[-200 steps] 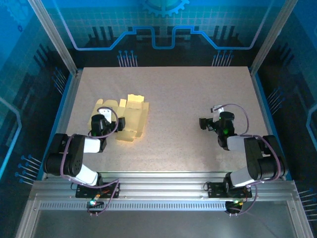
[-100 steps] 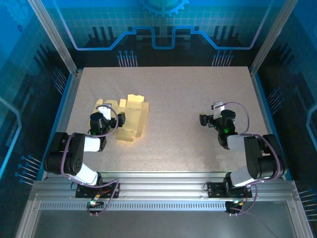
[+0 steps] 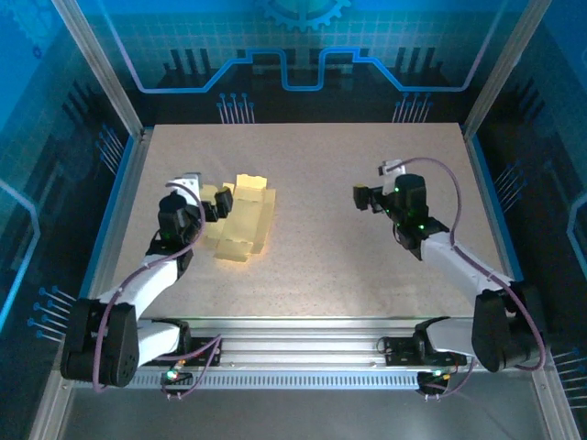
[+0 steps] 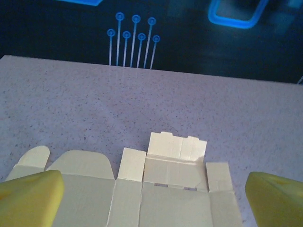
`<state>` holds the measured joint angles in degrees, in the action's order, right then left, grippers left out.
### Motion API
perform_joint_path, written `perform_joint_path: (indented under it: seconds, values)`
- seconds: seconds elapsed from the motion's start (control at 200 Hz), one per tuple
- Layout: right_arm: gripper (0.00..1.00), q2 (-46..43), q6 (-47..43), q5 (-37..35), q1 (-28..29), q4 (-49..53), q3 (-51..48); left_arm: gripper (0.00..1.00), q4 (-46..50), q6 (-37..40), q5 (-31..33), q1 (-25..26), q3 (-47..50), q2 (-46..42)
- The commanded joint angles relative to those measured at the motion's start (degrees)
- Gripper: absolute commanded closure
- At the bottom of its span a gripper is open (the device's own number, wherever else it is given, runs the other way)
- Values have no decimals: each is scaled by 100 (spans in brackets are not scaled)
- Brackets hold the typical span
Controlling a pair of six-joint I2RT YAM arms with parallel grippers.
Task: Fold the paper box
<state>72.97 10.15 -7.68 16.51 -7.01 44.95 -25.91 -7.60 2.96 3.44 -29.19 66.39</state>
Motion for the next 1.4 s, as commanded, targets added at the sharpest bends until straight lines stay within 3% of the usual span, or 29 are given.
perform_joint_path:
  seconds: [0.0,0.065,0.275,0.455,0.56,0.68,1.316,1.396]
  values:
    - [0,396,1441,943,368,1304,682,1,1529,-1252,97,7,-217,-180]
    - [0,815,1882,1396,769,1332,1031,1,1883,-1443,60,-10,-260,-262]
    - [4,2502,3440,1923,1737,1305,2181,1,2317,-1575,-122,-210,-247,-342]
    - [19,3742,4045,2433,2074,1037,2975,1,2206,-1585,-280,-344,-166,-291]
    - [39,4260,4198,2630,2173,1062,3343,1,2175,-1568,-338,-382,-90,-282]
    - [53,4545,4399,2626,2252,961,3503,1,2041,-1647,-384,-407,34,-307]
    - [56,5435,4864,2902,2232,935,4081,1,1809,-1634,-744,-413,-8,-40]
    - [63,5512,4856,2959,2233,927,4163,1,1784,-1629,-765,-406,-3,-6]
